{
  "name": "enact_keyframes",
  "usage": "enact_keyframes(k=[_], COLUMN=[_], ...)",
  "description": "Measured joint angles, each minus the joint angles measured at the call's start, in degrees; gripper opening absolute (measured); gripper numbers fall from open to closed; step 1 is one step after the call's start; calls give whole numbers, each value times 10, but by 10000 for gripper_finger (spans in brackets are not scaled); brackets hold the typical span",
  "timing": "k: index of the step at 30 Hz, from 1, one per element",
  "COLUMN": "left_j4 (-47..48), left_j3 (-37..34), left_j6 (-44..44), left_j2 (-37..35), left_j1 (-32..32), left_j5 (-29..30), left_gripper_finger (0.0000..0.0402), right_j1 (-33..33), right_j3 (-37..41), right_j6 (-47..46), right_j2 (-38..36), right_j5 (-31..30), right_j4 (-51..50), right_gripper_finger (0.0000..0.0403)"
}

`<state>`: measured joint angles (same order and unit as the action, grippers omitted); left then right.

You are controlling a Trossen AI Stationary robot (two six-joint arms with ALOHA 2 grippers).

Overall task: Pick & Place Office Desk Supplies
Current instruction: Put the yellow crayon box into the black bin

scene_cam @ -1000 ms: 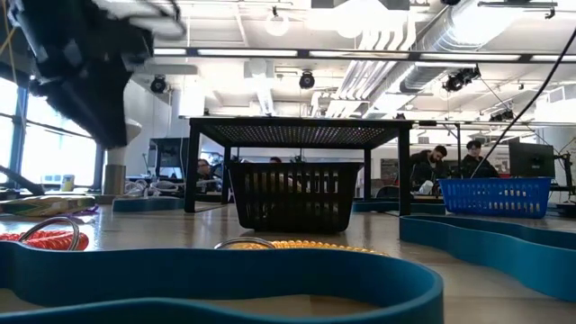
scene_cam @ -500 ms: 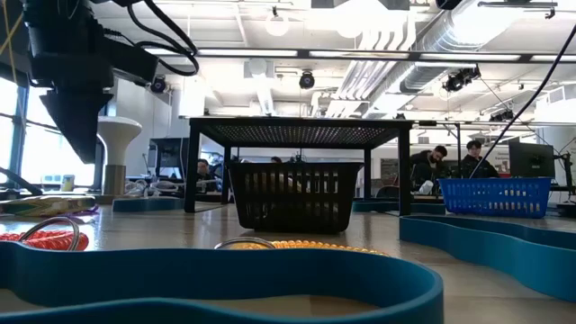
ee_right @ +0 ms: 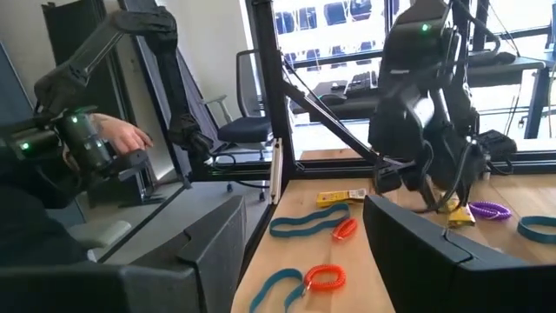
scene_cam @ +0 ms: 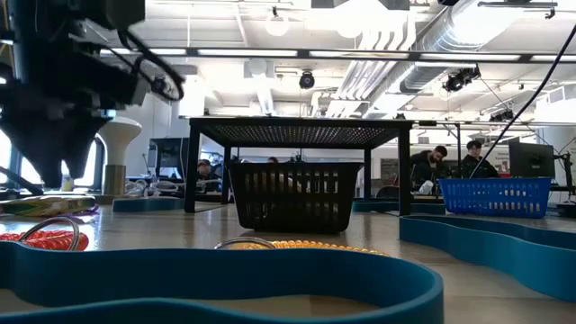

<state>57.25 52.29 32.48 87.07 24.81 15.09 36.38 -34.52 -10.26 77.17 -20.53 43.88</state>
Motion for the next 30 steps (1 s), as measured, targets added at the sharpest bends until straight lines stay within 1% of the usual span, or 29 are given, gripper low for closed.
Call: enact_keyframes(k=[5,12,16,22,30], left_j4=[0,3,4,8,6], left_j3=[0,0,0,0,0], left_j6=[-3,17,5,3,-4], left_j2=[24,26,26,26,26], left_j1=[-3,-3,-3,-3,-2], left_j5=[-2,-5,-27,0,1], left_gripper_finger=[170,170,170,170,170], right_j1=[0,0,0,0,0], right_j3=[0,0,0,0,0], right_j6=[0,0,0,0,0], right_j2=[0,0,0,0,0], right_j5=[0,0,0,0,0], right_j4=[0,0,0,-1,-2], right_gripper_finger=[220,220,220,220,220])
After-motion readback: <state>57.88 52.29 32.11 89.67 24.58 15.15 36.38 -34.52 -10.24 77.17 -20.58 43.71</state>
